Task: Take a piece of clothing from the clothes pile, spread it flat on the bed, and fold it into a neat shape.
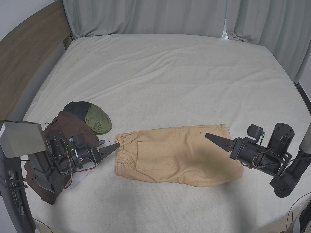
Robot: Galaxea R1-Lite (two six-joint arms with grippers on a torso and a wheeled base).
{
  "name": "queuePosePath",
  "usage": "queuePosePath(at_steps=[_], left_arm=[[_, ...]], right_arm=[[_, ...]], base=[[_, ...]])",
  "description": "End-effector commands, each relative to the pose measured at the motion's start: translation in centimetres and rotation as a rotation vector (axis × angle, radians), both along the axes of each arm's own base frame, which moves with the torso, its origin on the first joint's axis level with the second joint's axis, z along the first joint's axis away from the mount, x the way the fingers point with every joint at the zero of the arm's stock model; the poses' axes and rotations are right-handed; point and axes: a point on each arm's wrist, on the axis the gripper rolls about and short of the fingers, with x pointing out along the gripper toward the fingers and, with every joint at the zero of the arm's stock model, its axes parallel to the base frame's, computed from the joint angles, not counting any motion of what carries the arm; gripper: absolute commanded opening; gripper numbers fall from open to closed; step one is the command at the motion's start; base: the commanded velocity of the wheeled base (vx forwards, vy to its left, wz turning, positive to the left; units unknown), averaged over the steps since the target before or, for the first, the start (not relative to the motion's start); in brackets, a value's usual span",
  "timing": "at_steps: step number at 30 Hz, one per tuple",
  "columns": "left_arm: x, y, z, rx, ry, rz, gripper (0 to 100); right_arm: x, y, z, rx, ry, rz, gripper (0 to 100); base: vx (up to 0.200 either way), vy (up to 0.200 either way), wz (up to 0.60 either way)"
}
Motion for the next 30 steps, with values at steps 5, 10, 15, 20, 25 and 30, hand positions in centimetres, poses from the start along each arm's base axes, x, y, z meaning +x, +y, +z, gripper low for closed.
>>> queuePosePath(at_steps=[5, 10, 15, 20, 25, 30], left_arm=[[0.2, -0.5, -2.0, -0.054, 0.114, 0.011, 100], [0.3, -0.9, -3.8, -0.047, 0.162, 0.004, 100], [0.8, -1.1, -5.3, -0.037, 0.187, 0.019, 100], [0.9, -1.1, -6.2, -0.032, 0.208, 0.028, 100], [0.5, -1.5, -7.4, -0.023, 0.249, 0.018, 100], [-0.3, -2.1, -8.4, -0.012, 0.296, -0.002, 100]], right_arm=[[0.3, 0.0, 0.3, 0.007, -0.018, -0.003, 100], [0.3, 0.1, 0.4, 0.008, -0.020, -0.001, 100], [0.3, 0.1, 0.3, 0.007, -0.018, -0.001, 100], [0.3, 0.2, 0.3, 0.005, -0.017, 0.000, 100], [0.3, 0.2, 0.2, 0.005, -0.016, 0.002, 100], [0.2, 0.3, 0.2, 0.005, -0.016, 0.005, 100]], base=[[0.000, 0.000, 0.00], [0.000, 0.000, 0.00], [0.000, 0.000, 0.00], [0.000, 0.000, 0.00], [0.000, 0.000, 0.00], [0.000, 0.000, 0.00]])
